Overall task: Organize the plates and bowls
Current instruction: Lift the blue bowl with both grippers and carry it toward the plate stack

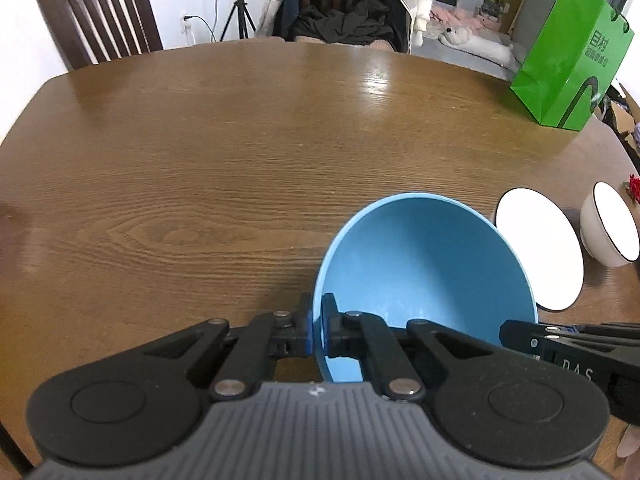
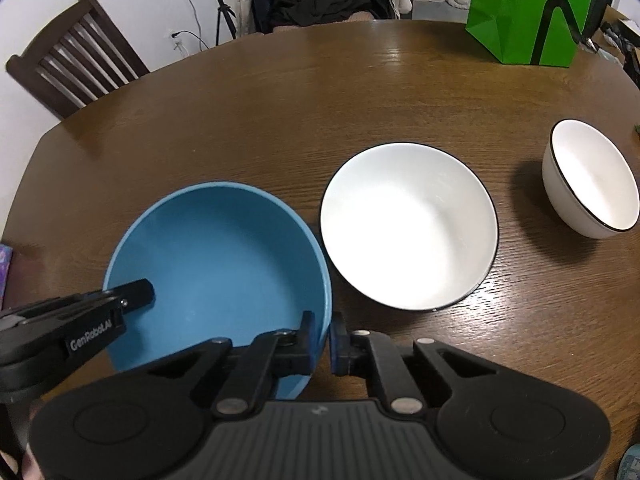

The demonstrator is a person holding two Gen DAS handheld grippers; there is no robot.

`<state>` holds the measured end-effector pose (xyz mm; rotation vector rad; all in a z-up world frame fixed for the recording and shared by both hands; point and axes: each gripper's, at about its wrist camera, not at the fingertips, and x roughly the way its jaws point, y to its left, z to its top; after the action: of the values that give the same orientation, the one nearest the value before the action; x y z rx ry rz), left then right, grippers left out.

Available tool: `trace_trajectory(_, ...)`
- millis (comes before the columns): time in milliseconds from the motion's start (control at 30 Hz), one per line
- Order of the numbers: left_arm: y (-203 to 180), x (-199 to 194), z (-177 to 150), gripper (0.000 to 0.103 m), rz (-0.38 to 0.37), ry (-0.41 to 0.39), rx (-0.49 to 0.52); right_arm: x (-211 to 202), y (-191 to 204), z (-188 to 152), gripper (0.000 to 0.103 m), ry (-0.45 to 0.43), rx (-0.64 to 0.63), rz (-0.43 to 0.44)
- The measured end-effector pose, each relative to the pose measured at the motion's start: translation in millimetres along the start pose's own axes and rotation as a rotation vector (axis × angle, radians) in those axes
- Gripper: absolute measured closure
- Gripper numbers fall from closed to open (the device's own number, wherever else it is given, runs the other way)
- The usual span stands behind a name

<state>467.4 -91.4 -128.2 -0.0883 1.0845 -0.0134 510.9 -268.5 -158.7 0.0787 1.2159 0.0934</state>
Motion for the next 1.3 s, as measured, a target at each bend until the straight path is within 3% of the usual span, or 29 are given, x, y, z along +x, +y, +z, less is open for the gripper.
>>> trace_trajectory(567,-4.6,-40.2,-23.3,0.098,-0.028,-0.031,0.027,-43.5,2.2,-31.1,0.097,-0.064,0.002,-0.016)
trace_trajectory(1300,49.0,-100.8,-44.7,0.098,-0.063,-0.091,0.041,-91.3,55.0,-73.6,0.097,-0.126,-0.009,-0.040)
